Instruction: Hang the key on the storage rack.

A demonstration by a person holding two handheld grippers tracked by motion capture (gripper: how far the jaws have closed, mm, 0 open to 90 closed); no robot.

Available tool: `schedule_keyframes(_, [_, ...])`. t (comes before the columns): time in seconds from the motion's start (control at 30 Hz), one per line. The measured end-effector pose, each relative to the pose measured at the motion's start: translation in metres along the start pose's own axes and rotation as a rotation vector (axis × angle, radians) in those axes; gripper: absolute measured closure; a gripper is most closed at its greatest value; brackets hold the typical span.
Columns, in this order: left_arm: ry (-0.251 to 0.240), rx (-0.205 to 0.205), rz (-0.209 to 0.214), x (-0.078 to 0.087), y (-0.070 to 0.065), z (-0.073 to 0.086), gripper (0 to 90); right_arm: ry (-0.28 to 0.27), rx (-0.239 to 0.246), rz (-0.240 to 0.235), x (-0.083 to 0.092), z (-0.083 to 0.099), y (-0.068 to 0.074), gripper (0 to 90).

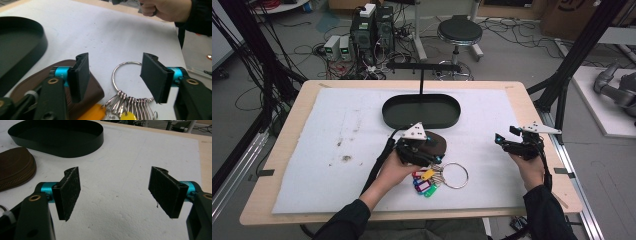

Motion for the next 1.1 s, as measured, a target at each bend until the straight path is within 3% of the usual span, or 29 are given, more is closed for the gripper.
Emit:
schedule_keyframes(0.2, [0.095, -0.012, 0.036, -0.033, -0.003, -0.004, 46.0, 0.002, 0.001, -0.003, -0.001, 0.0, 0.0, 26.2])
schedule_keyframes(0.47, [0.196, 0.01, 0.046, -0.058, -0.002, -0.001, 53.2, 0.005, 0.006, -0.005, -0.001, 0.0, 0.0, 26.2])
schedule_keyframes(0.63, [0.263, 0.016, 0.037, -0.069, 0.001, 0.003, 59.5, 0.002, 0.006, -0.006, -0.001, 0.0, 0.001, 26.3])
schedule_keyframes(0.87, [0.32, 0.019, 0.021, -0.075, 0.003, 0.01, 66.1, 0.005, 0.008, -0.005, -0.001, 0.0, 0.0, 26.3])
schedule_keyframes(1.0, [0.357, -0.016, -0.008, -0.078, 0.002, 0.013, 69.9, 0.005, 0.009, -0.005, -0.002, 0.0, 0.001, 26.3])
schedule_keyframes(1.1, [0.357, -0.024, -0.025, -0.08, 0.001, 0.012, 73.1, 0.004, 0.008, -0.005, -0.001, 0.0, 0.001, 26.3])
Point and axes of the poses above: each handheld gripper's, and its own axes: x roughly backward along the jaws, z roughly out of its underside, y roughly to its left, the point moved 4 cm from there along -x, roughly forward along the jaws, and after that the axes turned 3 degrees about z, right-handed, at the moved point
